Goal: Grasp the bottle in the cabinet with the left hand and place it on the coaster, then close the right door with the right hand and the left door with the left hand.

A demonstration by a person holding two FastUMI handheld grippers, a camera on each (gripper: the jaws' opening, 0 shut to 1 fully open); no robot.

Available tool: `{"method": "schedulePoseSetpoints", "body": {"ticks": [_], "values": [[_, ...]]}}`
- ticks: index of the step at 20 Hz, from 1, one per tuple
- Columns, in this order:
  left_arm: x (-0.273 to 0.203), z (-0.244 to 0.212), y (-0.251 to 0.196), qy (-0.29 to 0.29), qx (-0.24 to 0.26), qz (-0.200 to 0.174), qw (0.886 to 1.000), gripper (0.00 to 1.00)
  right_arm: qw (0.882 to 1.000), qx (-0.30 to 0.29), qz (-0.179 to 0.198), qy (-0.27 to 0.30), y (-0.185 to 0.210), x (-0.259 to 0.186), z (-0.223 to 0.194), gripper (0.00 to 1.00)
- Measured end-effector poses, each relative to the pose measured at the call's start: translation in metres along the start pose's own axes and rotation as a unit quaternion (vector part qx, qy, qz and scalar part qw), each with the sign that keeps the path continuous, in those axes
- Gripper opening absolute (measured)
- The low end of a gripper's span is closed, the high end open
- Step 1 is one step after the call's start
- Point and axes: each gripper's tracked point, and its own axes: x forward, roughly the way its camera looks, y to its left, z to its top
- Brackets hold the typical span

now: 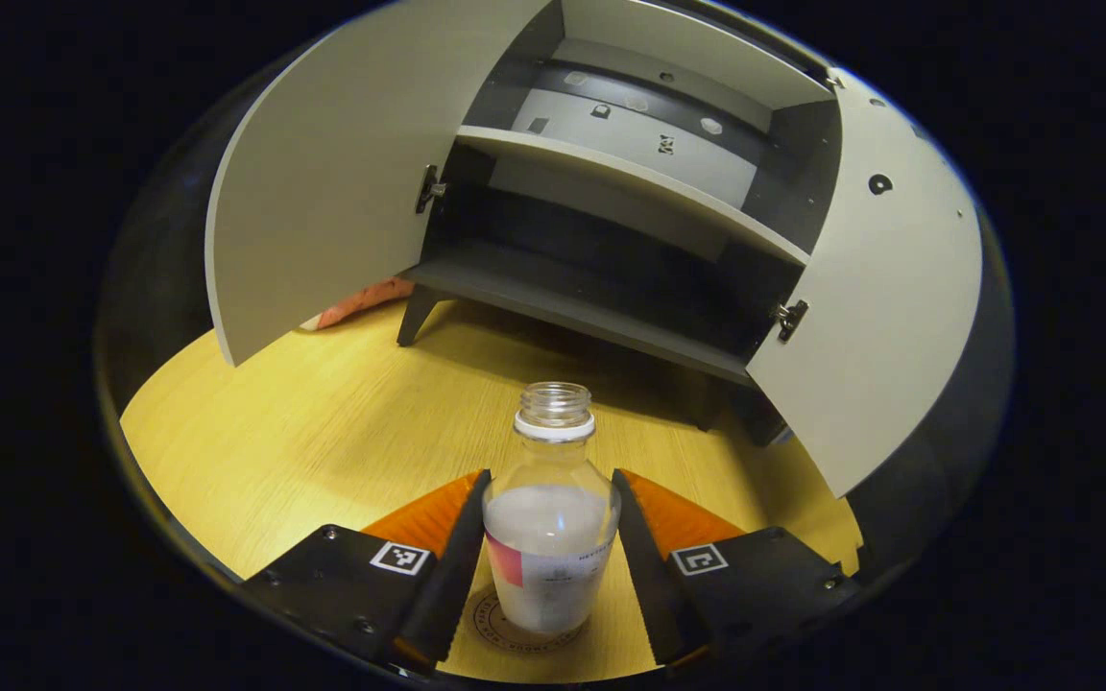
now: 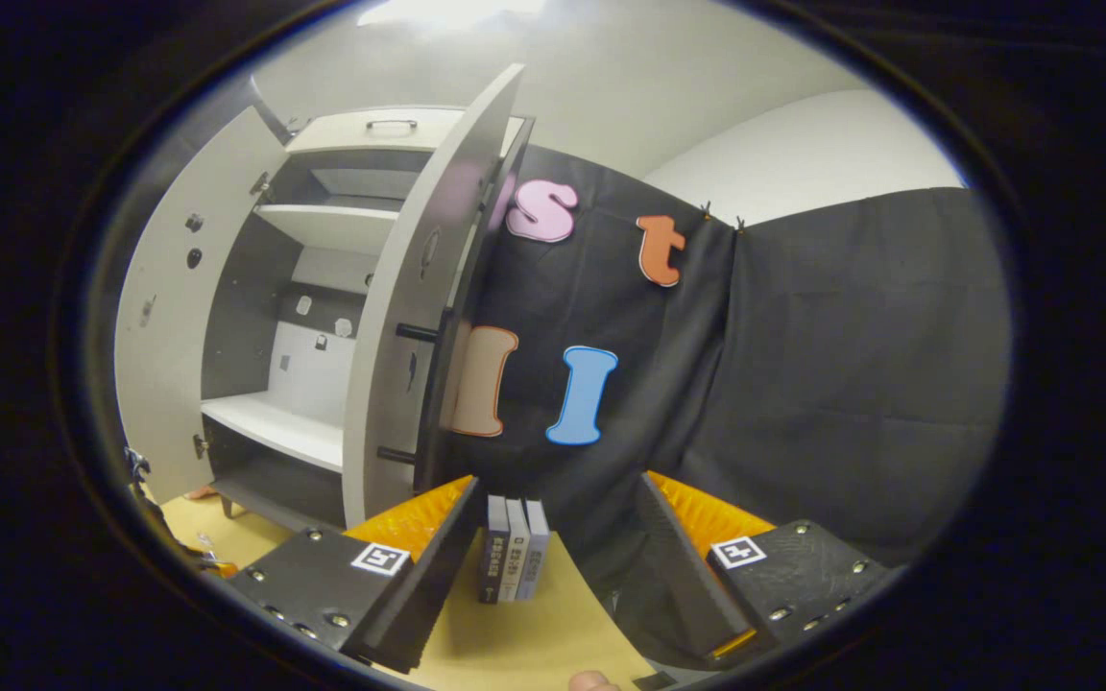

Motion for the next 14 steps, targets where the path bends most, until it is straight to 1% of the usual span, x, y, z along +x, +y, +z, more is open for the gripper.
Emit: {"method": "schedulePoseSetpoints", "body": {"ticks": [4,10,14], "values": [[-0.005,-0.005,-0.007,-0.002,0.025,-0.003,1.000,0.77,1.000,0.006,0.001,-0.002,0.004,-0.001,0.000,0.98],[-0.018,-0.010,-0.009,0.019,0.034,-0.020,0.999,0.78,1.000,0.015,0.003,0.005,0.009,-0.009,-0.007,0.98],[-0.027,-0.021,-0.007,0.043,0.054,-0.023,0.997,0.78,1.000,0.018,0.004,0.006,0.013,-0.012,-0.008,0.99]]}}
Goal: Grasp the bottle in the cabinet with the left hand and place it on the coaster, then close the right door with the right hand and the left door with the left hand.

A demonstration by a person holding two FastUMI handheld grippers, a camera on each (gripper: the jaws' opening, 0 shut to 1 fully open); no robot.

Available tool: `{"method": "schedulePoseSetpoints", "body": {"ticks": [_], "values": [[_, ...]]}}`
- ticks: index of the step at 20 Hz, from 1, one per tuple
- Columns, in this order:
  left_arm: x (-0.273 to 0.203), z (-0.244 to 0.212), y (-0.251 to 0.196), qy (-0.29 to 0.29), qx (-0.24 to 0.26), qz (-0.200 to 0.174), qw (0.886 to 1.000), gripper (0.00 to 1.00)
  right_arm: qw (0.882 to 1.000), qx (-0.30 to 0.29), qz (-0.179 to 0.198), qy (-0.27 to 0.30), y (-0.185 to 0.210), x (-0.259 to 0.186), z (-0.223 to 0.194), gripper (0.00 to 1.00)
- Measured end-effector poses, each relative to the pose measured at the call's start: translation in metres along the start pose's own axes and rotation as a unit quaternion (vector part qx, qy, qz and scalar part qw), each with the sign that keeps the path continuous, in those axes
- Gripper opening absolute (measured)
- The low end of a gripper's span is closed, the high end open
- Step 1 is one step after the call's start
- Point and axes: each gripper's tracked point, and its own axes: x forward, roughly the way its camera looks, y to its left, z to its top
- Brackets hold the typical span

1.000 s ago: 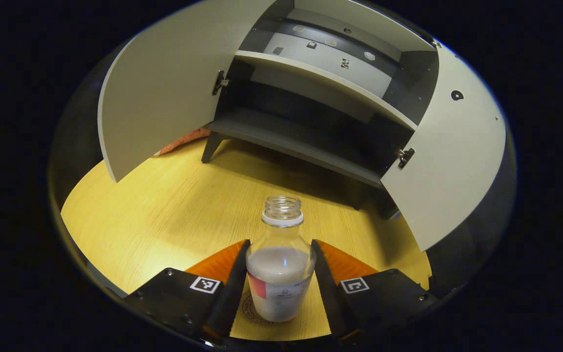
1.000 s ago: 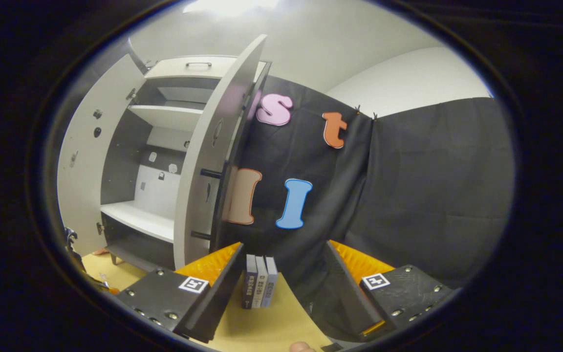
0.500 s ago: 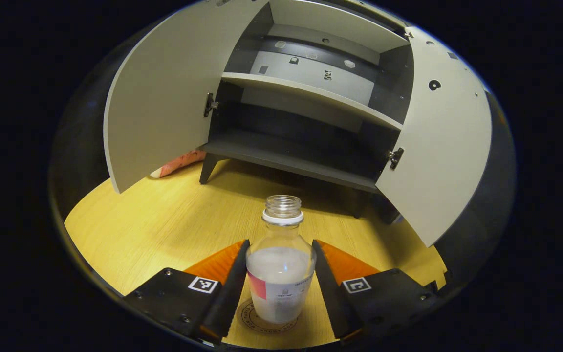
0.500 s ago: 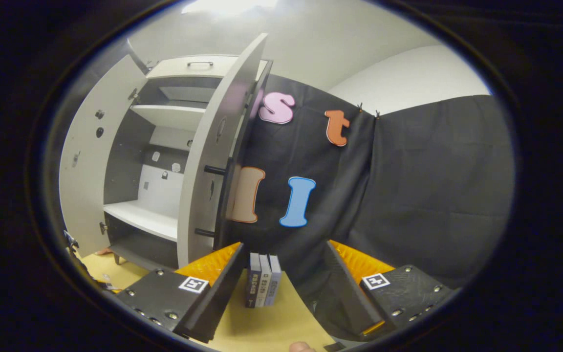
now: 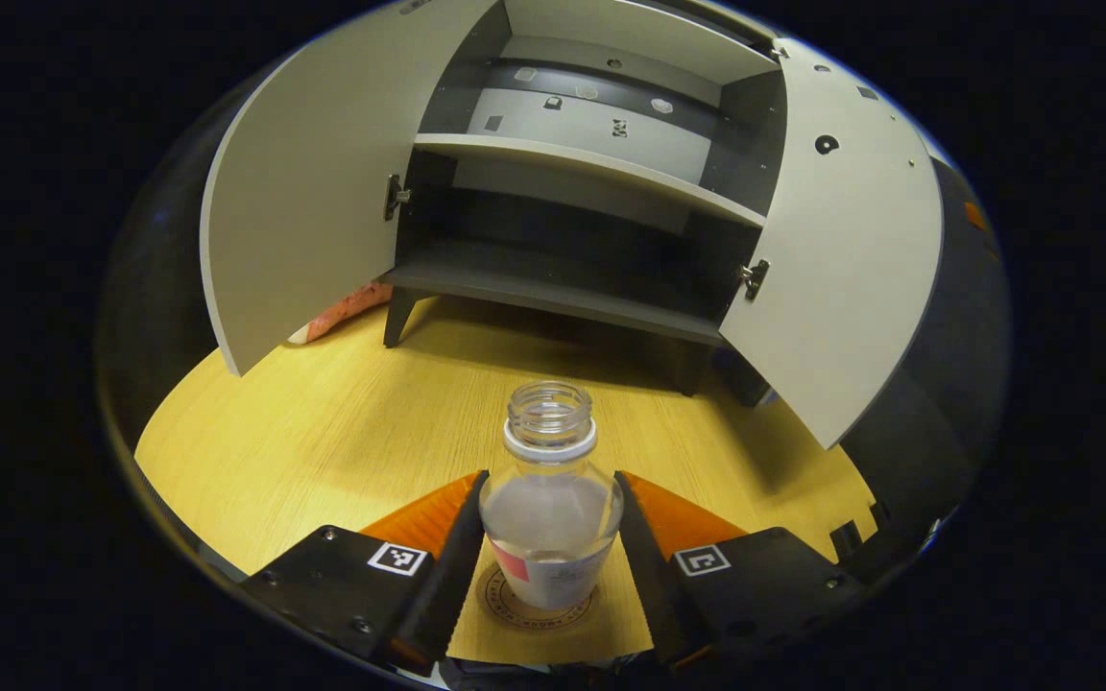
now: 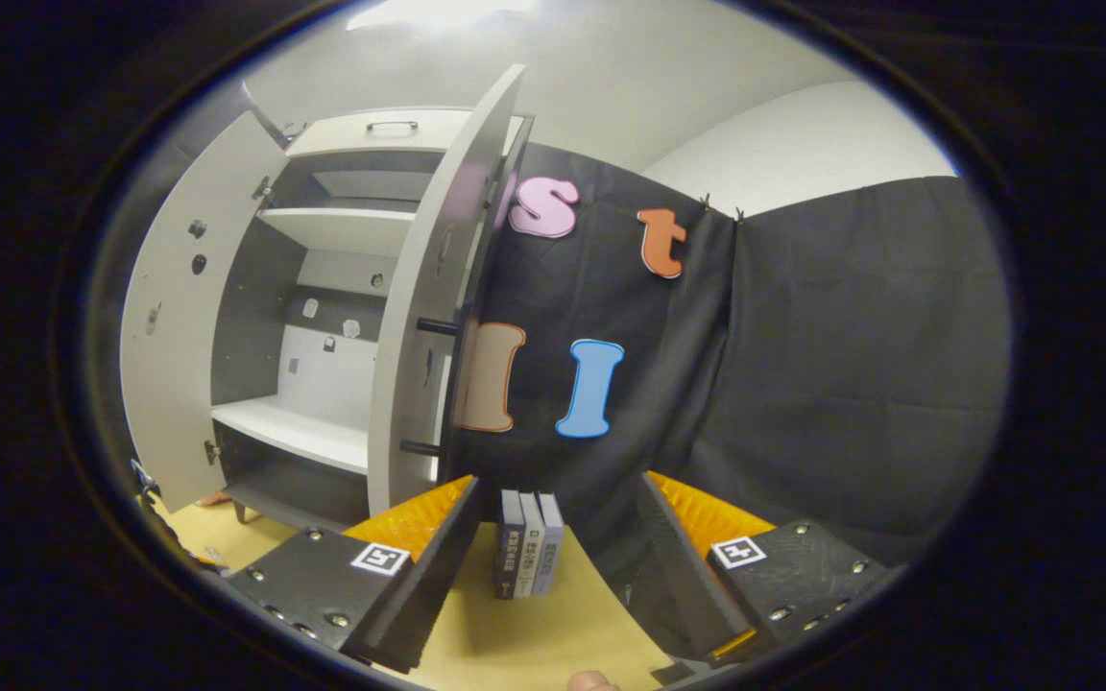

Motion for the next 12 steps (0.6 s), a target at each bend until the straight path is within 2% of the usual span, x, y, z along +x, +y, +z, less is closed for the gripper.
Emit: {"method": "schedulePoseSetpoints", "body": {"ticks": [12], "values": [[-0.011,-0.007,-0.018,0.026,0.060,-0.026,0.998,0.79,1.000,0.008,0.000,0.005,0.002,-0.009,-0.007,0.98]]}}
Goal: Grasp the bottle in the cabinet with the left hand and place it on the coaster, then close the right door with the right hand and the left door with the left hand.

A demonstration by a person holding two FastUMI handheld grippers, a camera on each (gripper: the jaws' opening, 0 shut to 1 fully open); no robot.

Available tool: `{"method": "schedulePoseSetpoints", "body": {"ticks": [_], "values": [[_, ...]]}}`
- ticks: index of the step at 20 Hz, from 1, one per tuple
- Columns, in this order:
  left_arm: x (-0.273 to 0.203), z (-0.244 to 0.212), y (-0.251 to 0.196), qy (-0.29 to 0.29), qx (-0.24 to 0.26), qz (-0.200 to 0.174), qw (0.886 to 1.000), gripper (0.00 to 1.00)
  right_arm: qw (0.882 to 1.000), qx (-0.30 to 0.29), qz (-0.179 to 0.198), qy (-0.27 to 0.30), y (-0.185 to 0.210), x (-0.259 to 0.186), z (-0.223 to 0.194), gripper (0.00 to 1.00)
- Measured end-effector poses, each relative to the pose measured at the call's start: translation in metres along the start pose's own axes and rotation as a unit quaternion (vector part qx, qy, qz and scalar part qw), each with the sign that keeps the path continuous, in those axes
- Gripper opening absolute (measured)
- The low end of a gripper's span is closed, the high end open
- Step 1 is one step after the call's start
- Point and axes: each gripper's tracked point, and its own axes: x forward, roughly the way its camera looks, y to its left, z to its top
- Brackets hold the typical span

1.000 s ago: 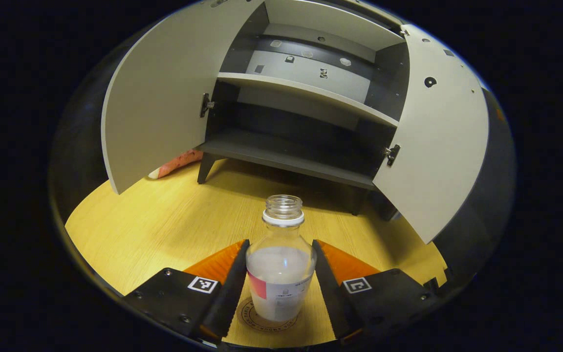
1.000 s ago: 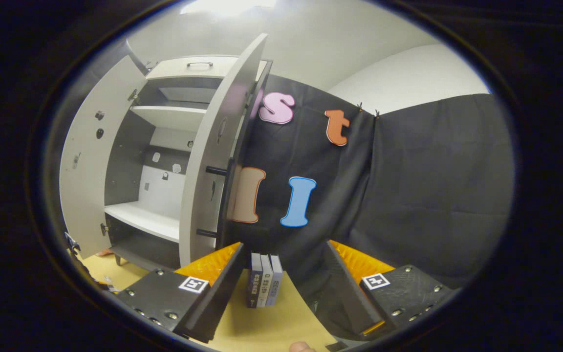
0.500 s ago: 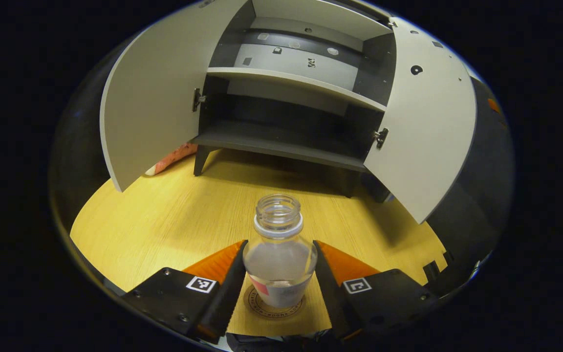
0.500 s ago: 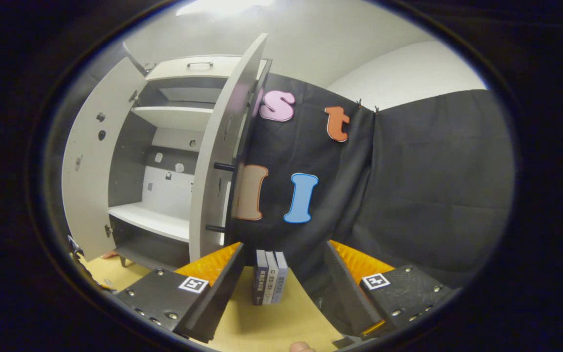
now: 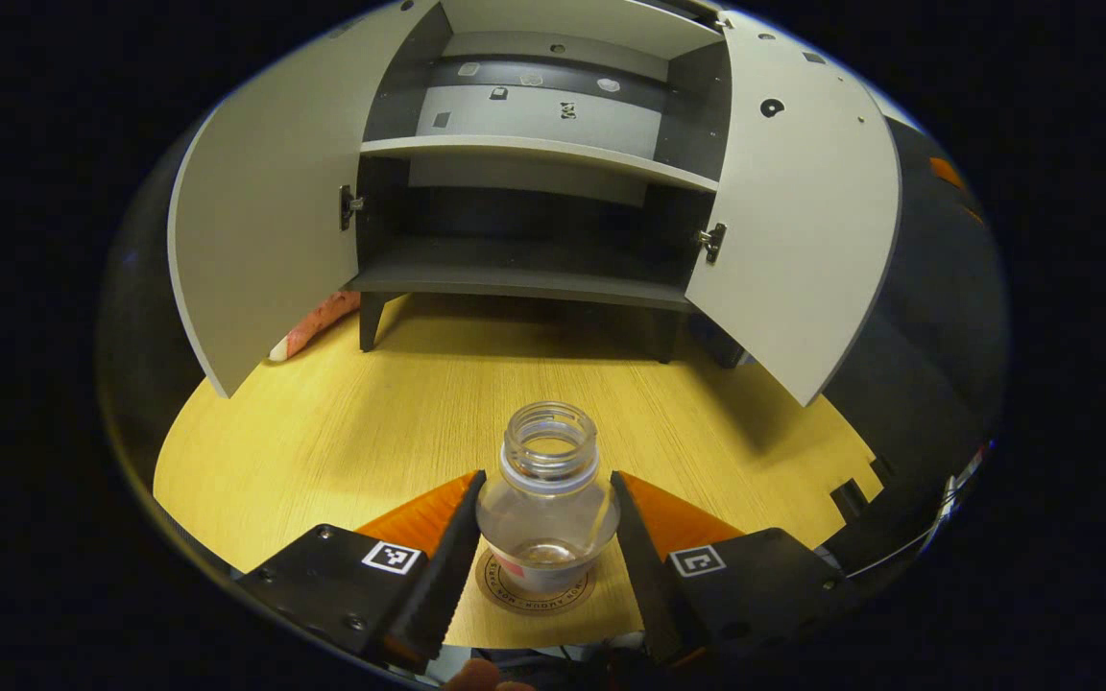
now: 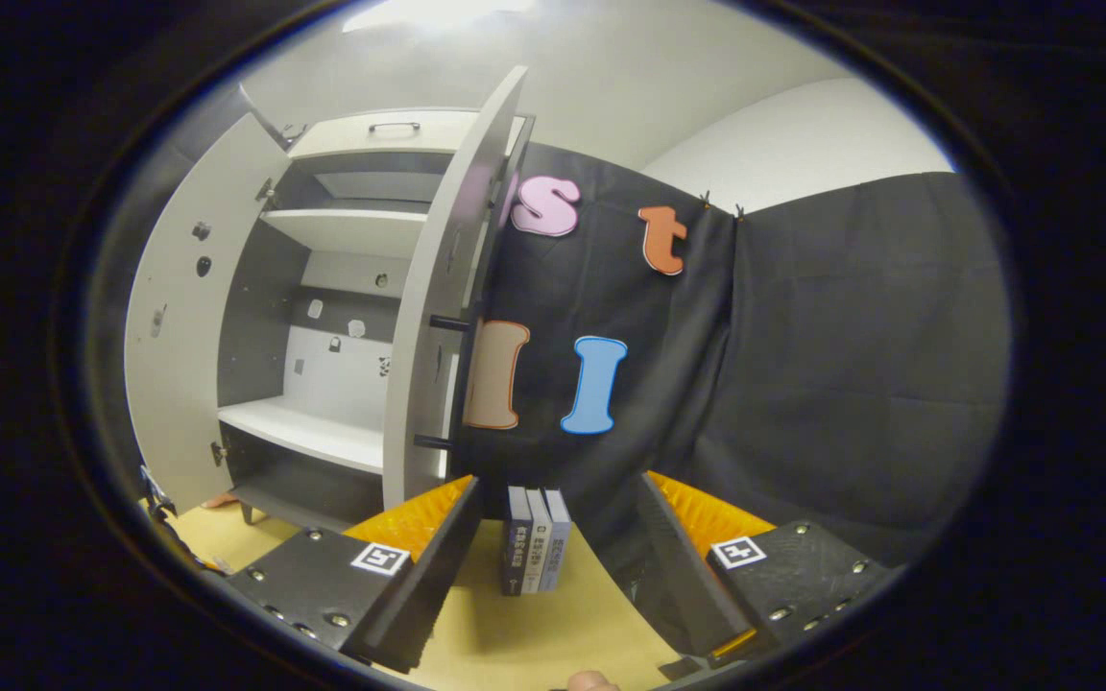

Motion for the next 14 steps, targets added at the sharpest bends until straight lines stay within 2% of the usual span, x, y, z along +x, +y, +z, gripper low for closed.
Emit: {"method": "schedulePoseSetpoints", "body": {"ticks": [8,14], "values": [[-0.014,0.024,-0.007,-0.012,0.009,-0.004,1.000,0.79,1.000,0.019,-0.008,0.012,-0.006,-0.001,-0.013,0.98],[-0.037,0.071,-0.018,-0.047,0.007,-0.016,0.999,0.79,0.999,0.025,-0.008,0.020,-0.008,0.001,-0.020,0.99]]}}
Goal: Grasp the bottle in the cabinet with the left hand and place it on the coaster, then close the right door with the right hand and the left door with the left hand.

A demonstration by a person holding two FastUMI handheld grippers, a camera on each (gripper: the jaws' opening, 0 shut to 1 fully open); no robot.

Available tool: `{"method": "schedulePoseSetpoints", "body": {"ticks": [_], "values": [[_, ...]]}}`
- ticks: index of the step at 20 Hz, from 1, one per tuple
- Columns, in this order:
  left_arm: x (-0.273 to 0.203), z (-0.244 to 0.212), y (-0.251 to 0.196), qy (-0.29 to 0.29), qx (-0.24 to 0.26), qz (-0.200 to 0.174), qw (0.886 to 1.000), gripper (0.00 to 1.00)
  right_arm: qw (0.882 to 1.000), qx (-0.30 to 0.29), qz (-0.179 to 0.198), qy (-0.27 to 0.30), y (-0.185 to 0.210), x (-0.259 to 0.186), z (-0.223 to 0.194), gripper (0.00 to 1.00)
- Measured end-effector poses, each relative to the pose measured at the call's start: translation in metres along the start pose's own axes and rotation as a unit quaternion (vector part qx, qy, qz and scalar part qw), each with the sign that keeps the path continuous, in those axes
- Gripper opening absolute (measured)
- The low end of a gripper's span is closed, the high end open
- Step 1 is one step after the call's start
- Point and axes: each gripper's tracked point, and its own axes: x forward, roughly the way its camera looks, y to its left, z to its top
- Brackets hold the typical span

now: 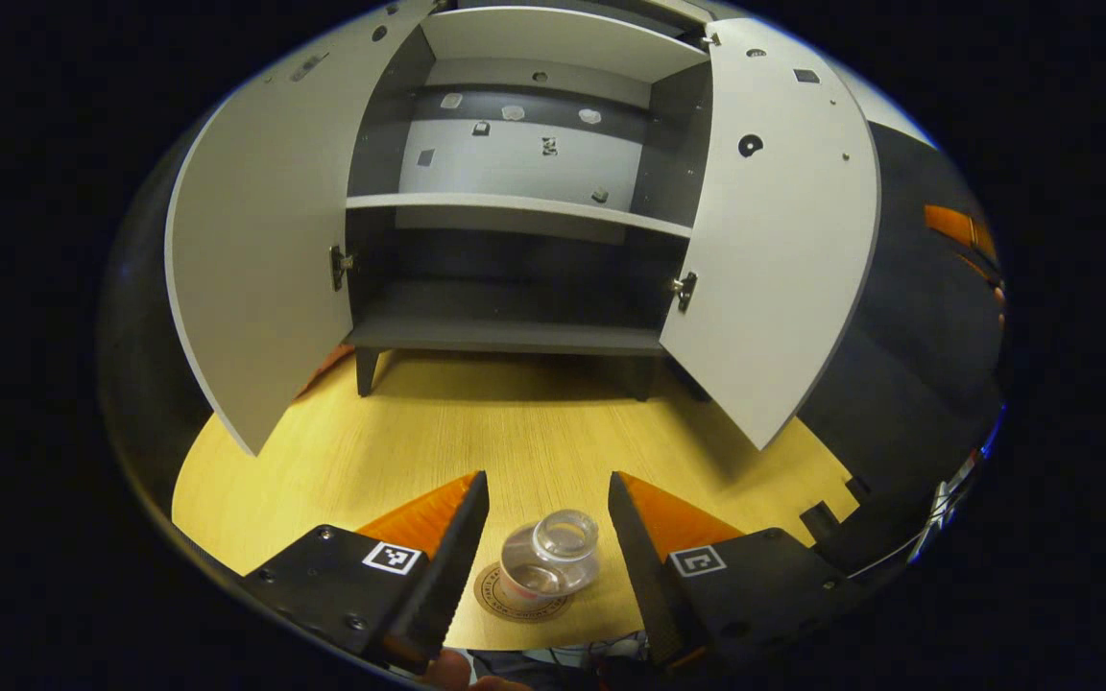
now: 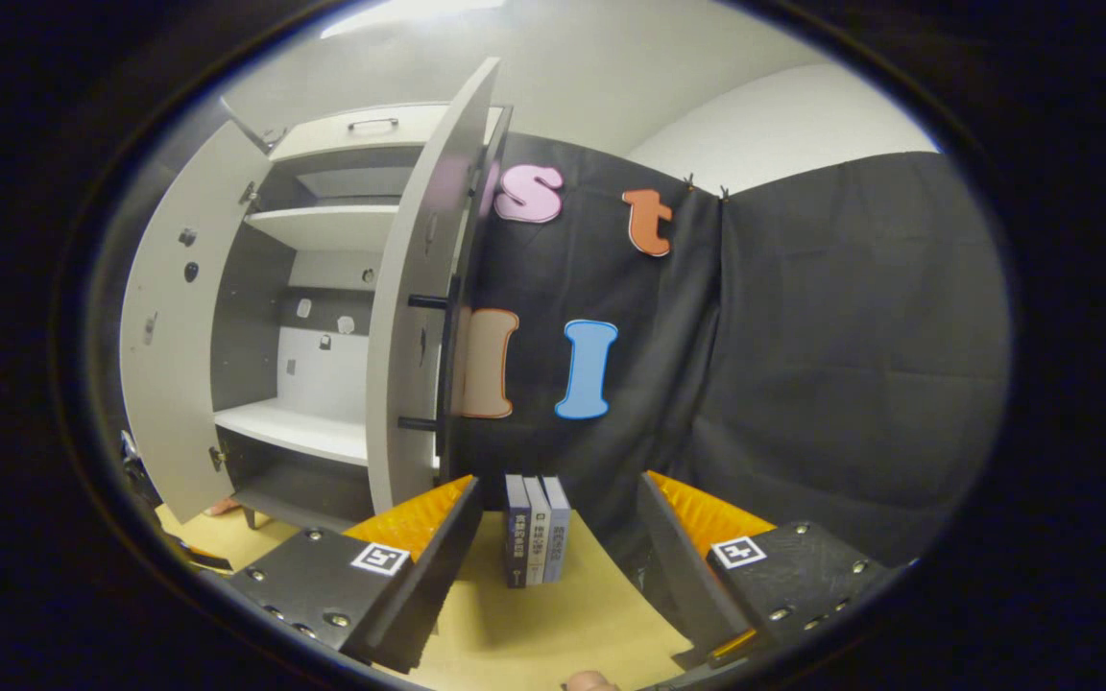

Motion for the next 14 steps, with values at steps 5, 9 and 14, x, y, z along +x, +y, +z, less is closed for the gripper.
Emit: {"method": "schedulePoseSetpoints", "body": {"ticks": [5,9,14], "values": [[-0.026,0.094,-0.011,-0.083,-0.010,-0.012,0.996,0.79,1.000,0.003,-0.004,0.001,-0.002,0.003,-0.001,0.99],[-0.056,0.192,-0.006,-0.180,-0.013,0.000,0.984,0.83,1.000,0.006,-0.001,0.002,0.001,0.008,-0.003,0.99],[-0.108,0.263,0.042,-0.256,-0.023,0.094,0.962,0.97,1.000,0.003,0.011,-0.014,0.013,0.020,0.012,0.98]]}}
